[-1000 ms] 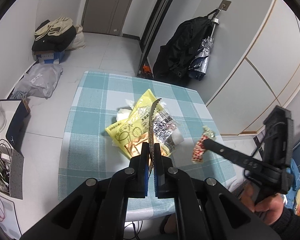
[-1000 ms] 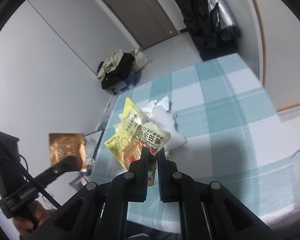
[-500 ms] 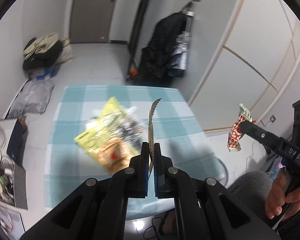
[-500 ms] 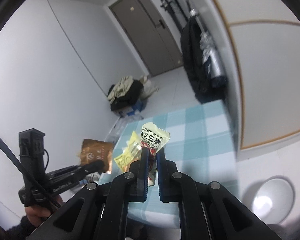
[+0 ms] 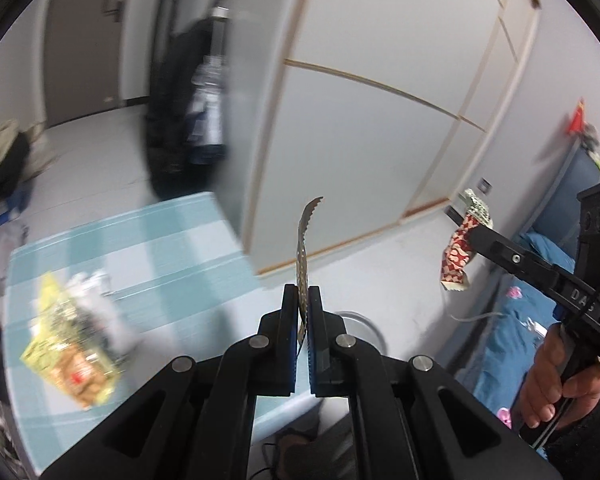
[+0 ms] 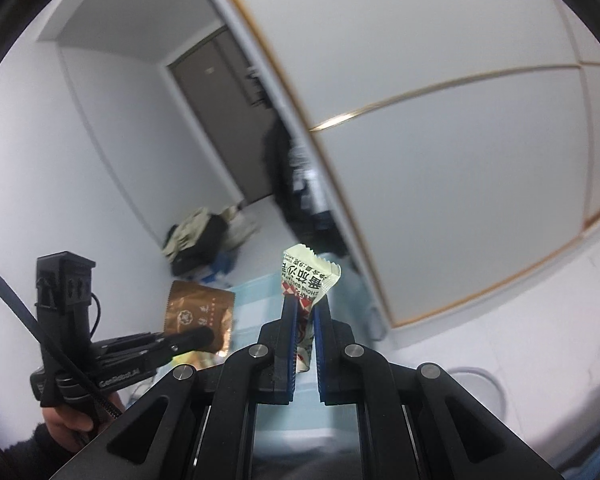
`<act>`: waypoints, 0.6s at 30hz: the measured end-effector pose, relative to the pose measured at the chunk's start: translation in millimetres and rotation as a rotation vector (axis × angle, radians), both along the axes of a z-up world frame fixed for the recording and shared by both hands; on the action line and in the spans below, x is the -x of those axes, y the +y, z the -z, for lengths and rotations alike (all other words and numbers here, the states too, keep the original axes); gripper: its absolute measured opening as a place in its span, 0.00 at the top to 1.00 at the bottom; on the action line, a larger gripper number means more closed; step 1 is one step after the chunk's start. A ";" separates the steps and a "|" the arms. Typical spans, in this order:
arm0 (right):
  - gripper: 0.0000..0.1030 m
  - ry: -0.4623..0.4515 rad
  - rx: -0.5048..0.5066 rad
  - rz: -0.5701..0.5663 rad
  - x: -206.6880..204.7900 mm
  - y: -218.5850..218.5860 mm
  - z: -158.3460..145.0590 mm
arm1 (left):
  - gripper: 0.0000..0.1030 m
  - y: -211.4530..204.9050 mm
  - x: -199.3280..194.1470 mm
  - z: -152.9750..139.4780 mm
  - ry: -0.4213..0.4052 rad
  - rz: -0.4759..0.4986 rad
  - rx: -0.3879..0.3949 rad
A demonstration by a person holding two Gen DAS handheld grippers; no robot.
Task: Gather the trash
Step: 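Carry both wrappers over the white bin and open the right tool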
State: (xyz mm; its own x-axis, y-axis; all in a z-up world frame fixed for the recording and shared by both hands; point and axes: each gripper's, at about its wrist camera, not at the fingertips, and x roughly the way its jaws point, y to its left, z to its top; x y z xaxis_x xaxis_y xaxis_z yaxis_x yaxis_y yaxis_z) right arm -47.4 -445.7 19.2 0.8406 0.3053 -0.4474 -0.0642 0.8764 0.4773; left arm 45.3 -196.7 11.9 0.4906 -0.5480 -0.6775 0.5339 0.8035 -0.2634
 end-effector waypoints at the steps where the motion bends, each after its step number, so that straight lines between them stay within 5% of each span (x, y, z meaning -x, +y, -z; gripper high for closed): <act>1: 0.93 0.013 -0.003 0.017 0.8 -9.2 4.9 | 1.00 -11.7 -1.8 2.5 0.010 0.027 -0.003; 18: 0.93 0.371 -0.140 0.184 -25.6 -107.9 158.9 | 1.00 -134.4 -30.2 83.5 0.259 0.236 -0.110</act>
